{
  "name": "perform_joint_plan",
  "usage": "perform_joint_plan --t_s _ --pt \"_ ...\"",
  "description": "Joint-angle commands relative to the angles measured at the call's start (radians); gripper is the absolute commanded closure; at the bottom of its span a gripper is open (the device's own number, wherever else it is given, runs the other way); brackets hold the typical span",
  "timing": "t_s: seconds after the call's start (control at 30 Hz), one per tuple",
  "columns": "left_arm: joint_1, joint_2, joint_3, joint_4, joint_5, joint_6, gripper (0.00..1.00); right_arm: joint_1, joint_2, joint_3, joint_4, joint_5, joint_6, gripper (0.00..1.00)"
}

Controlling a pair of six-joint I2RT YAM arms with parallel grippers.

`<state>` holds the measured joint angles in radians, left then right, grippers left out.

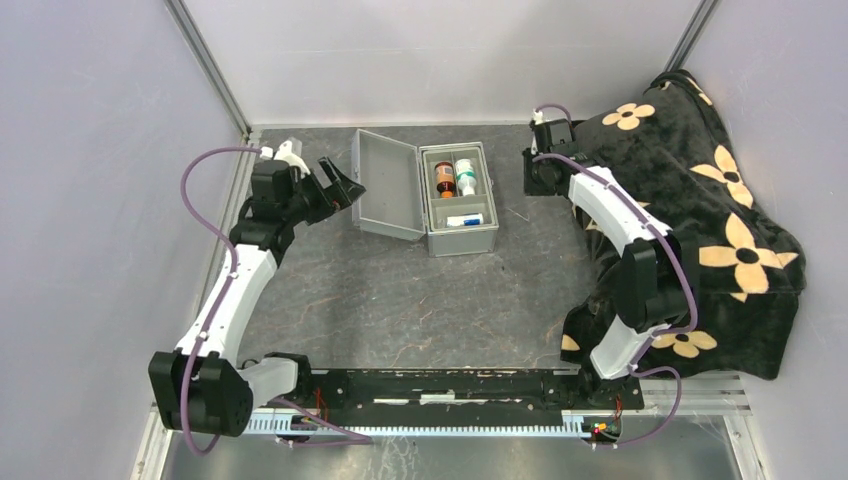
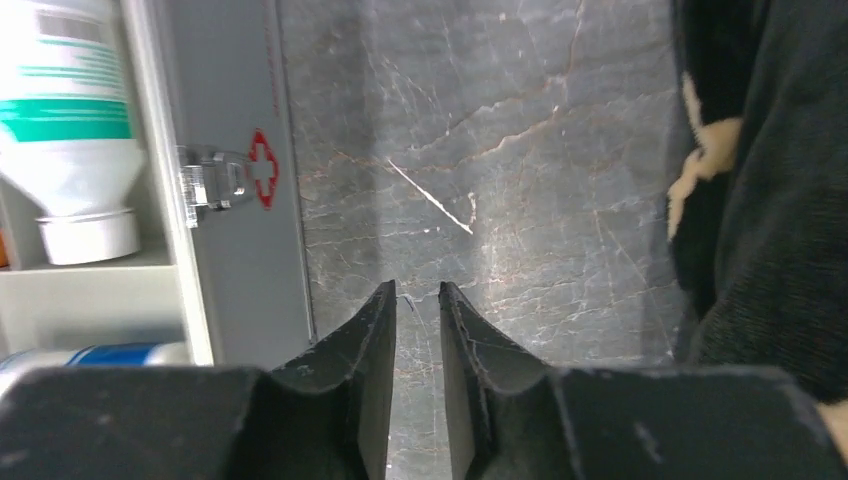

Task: Organize the medicine kit
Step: Close the medicine box at the center of the board.

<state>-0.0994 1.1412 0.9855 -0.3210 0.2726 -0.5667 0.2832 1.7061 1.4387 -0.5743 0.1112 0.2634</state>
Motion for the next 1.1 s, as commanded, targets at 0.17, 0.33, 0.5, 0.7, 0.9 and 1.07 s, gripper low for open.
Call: perform_joint_plan --t_s 0.17,0.33,0.5,0.7,0.9,1.07 --pt "0.006 0.061 -0.061 0.216 0.132 -0.125 0.0 -0.045 0.106 -0.071 0.166 -0.364 0.007 0.83" --pt "0.006 0.08 -0.087 0.249 0.165 -0.137 0.0 -0.045 0.149 -0.128 0.236 -0.477 0.054 0.89" --pt "0.006 0.097 -0.113 0.28 0.206 -0.14 0.0 -0.043 0.147 -0.165 0.267 -0.521 0.06 0.89" --pt "0.002 0.123 -0.131 0.315 0.242 -0.146 0.0 -0.033 0.144 -0.178 0.275 -0.568 0.057 0.9" --pt "-0.01 0.107 -0.087 0.317 0.263 -0.152 0.0 -0.001 0.127 -0.215 0.311 -0.596 0.075 0.9" --pt "-0.067 0.092 -0.013 0.26 0.264 -0.119 0.0 0.026 0.119 -0.227 0.335 -0.601 0.095 0.91"
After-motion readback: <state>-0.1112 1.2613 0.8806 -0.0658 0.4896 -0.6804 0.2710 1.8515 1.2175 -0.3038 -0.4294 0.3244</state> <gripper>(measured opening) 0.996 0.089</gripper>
